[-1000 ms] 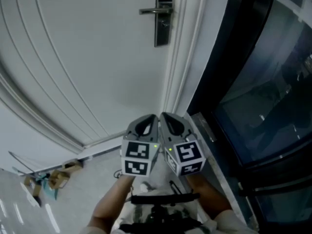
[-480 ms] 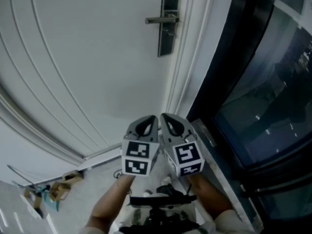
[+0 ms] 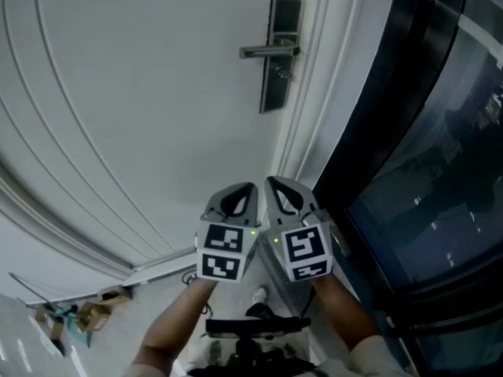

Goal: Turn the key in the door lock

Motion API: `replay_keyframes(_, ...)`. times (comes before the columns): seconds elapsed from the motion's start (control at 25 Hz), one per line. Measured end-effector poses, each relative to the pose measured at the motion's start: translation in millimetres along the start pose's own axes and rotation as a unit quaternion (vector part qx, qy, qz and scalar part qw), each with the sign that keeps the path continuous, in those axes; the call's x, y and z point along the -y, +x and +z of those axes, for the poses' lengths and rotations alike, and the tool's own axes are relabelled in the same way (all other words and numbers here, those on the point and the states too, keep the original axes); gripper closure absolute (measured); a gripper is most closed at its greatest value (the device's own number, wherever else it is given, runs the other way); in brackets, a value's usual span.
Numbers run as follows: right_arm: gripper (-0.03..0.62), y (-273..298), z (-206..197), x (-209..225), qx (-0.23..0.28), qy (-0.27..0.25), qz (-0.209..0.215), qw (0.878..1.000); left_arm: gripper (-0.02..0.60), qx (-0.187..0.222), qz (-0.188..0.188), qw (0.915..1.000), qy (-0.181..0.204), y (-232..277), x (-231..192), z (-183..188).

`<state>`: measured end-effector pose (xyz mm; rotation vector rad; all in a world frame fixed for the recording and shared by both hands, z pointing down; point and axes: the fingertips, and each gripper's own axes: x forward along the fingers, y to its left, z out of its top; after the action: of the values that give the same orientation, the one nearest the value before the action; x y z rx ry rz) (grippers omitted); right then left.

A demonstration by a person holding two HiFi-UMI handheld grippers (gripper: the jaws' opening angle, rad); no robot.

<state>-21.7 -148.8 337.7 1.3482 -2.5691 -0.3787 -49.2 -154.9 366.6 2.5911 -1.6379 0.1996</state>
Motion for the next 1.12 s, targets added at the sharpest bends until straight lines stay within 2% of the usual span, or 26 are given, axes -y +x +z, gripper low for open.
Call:
replay_keyframes(0.36,0.586,51,13,58,0.015,-0.071,0.011,0.997,0.566,0.021,0.011,0.9997,-0.001,69,-15,41)
replay_keyframes(0.44,0.563,60,17,70,0.017,-0.092,0.016,0.995,0.566,0.025,0.016,0.9996,-0.002,81,-17,49)
replay_keyframes(0.56,0.562,71,24,89,0.02,-0.139,0.016,0.99,0.566,0.029,0.027,0.9992,-0.001,96,-21,59)
replay_keyframes(0.68,0.56,83,34,104,0.033,-0.202,0.02,0.979,0.566,0.037,0.039,0.9985,-0.004,109,-26,70)
replay_keyframes(0.88,0.542,97,63,129,0.054,-0.317,0.006,0.947,0.566,0.039,0.059,0.9975,-0.004,127,-36,81)
replay_keyframes(1.12,0.52,118,79,142,0.056,-0.397,0.004,0.916,0.566,0.034,0.068,0.9971,-0.008,141,-44,83)
